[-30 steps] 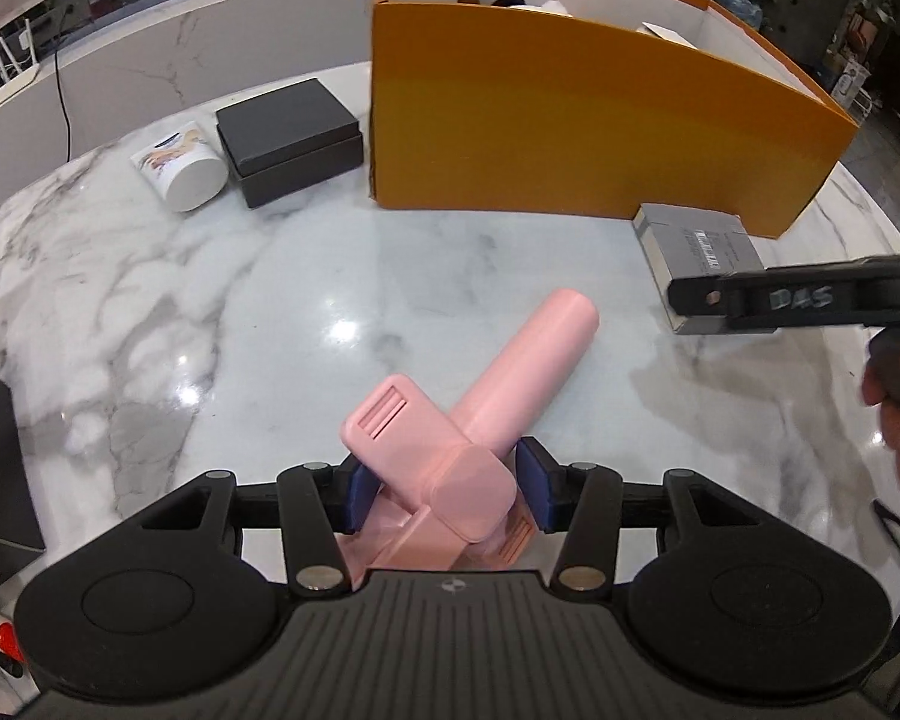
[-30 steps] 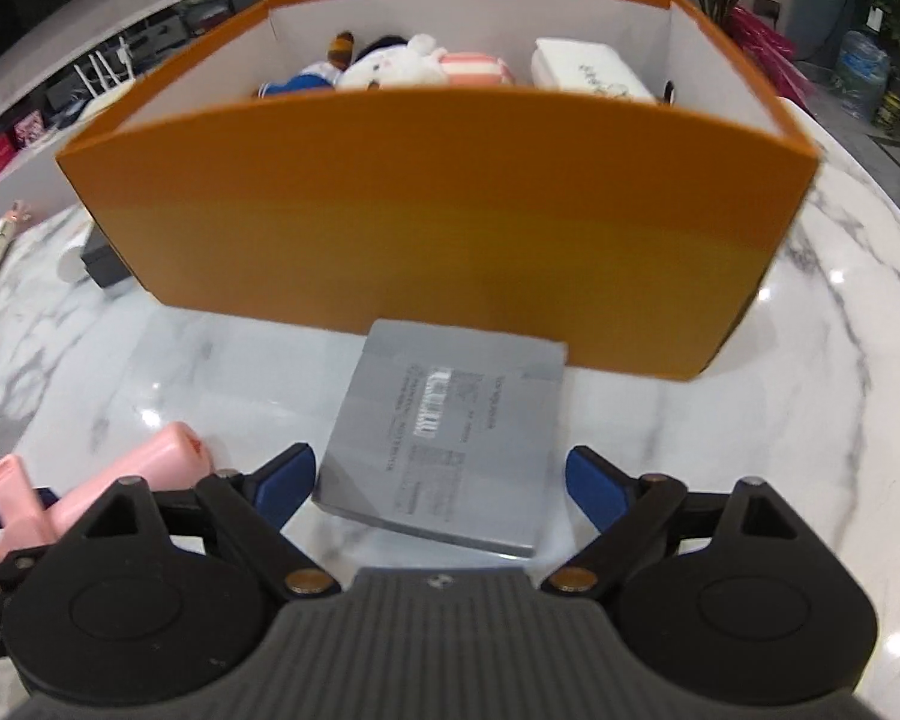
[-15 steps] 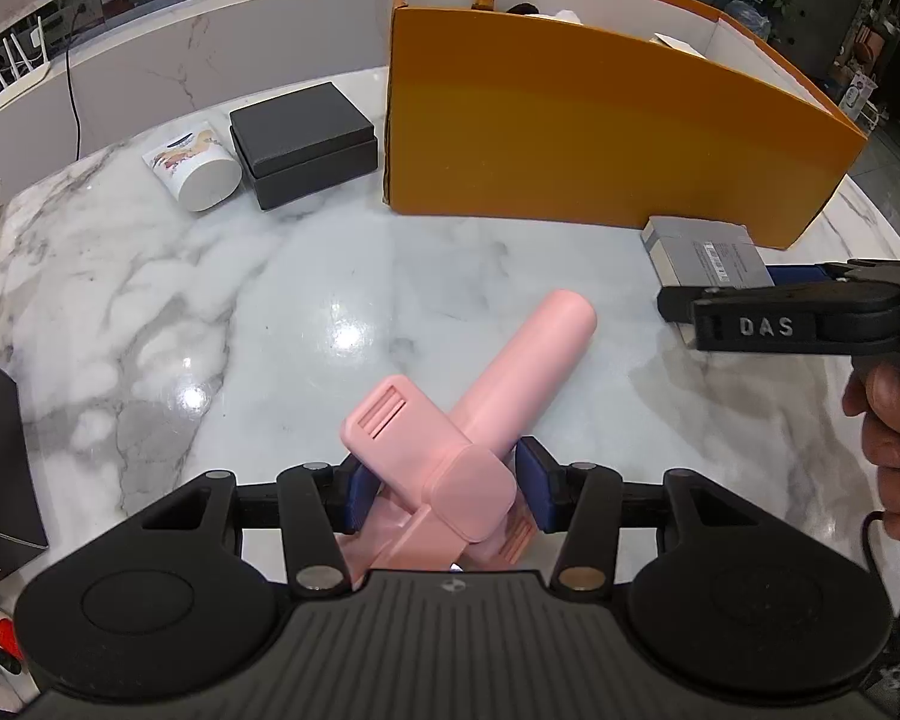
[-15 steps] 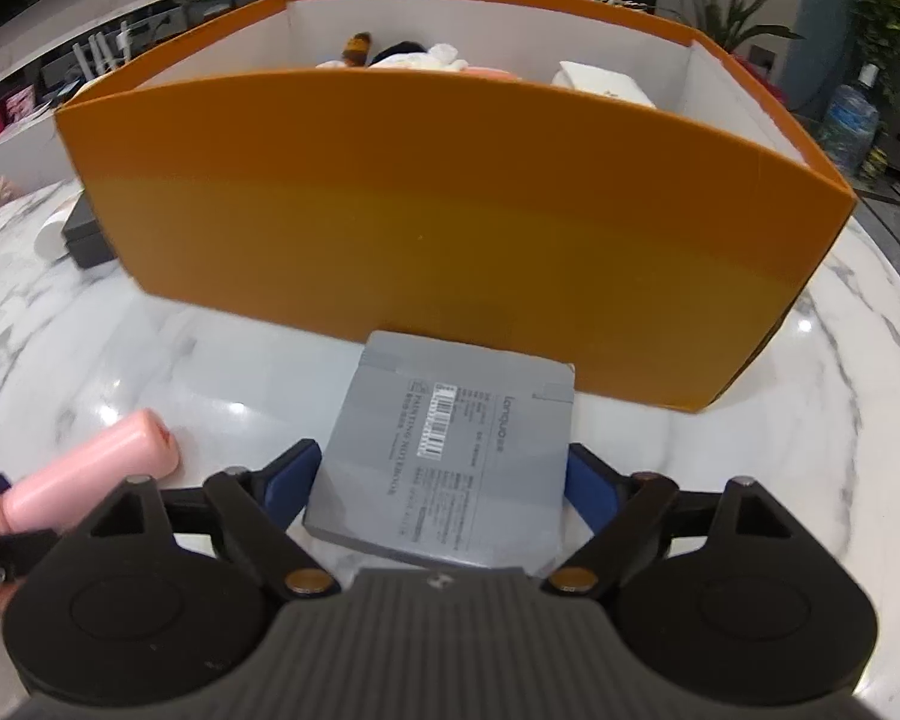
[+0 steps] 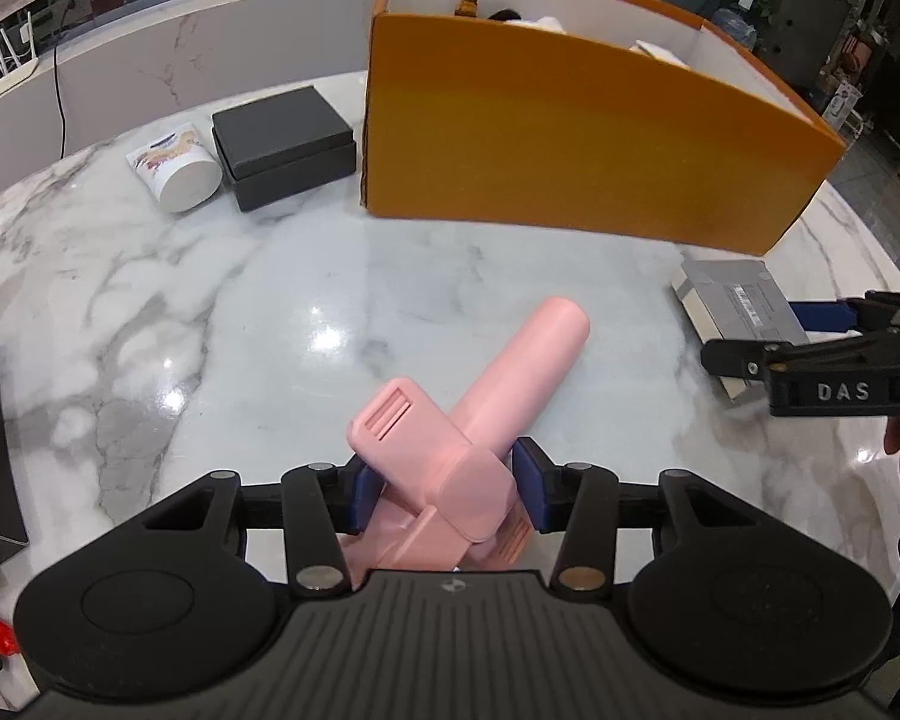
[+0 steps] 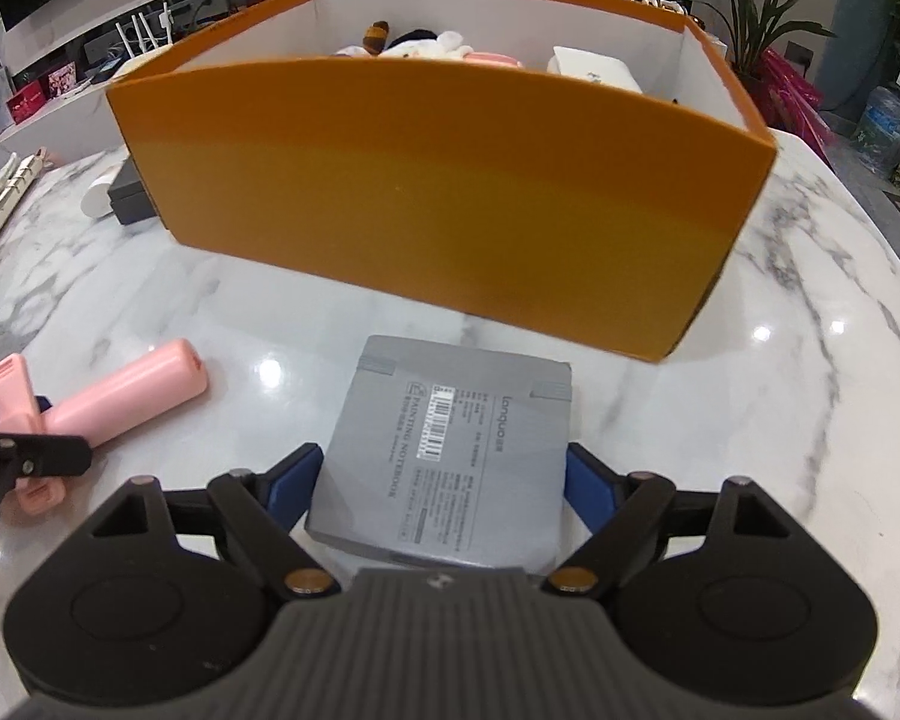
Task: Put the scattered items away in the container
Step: 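Lift the selfie stick and grey packet and carry them over the orange box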
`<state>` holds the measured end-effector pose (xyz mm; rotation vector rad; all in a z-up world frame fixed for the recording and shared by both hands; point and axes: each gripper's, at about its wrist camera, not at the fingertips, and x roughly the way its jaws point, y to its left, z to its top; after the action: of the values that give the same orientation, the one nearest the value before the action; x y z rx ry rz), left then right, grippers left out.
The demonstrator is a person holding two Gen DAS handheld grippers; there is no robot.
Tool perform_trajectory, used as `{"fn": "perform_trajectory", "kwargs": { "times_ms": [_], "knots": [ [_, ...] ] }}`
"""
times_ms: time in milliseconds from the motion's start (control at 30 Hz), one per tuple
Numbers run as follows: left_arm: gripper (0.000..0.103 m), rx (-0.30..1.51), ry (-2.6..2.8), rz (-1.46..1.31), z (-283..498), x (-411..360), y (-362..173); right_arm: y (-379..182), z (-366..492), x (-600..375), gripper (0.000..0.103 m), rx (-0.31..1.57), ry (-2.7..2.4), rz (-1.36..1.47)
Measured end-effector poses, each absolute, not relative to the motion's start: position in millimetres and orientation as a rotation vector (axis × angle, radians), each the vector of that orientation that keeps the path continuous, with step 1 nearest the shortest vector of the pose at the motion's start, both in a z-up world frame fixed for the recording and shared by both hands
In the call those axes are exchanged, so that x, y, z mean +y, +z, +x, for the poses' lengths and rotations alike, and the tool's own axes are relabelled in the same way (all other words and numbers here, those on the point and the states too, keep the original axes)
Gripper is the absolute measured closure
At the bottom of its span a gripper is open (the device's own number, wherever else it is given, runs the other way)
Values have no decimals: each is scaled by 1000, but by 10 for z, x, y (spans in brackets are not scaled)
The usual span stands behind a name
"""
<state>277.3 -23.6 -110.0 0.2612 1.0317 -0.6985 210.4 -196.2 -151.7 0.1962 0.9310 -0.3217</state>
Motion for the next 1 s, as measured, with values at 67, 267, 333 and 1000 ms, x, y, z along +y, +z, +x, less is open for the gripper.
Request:
{"fn": "perform_trajectory", "kwargs": {
  "times_ms": [67, 267, 333, 1000],
  "knots": [
    [53, 1015, -705, 258, 2758, -241, -1055, -1475, 2072, -1966, 17, 923, -313, 199],
    [53, 979, -723, 255, 2697, -259, -964, -1306, 2013, -1960, 17, 898, -284, 197],
    [53, 971, -726, 250, 2680, -249, -960, -1269, 1961, -1967, 17, 891, -281, 200],
    [53, 838, -767, 220, 2495, -460, -80, -629, 1601, -2245, 17, 769, -230, 189]
  ]
}}
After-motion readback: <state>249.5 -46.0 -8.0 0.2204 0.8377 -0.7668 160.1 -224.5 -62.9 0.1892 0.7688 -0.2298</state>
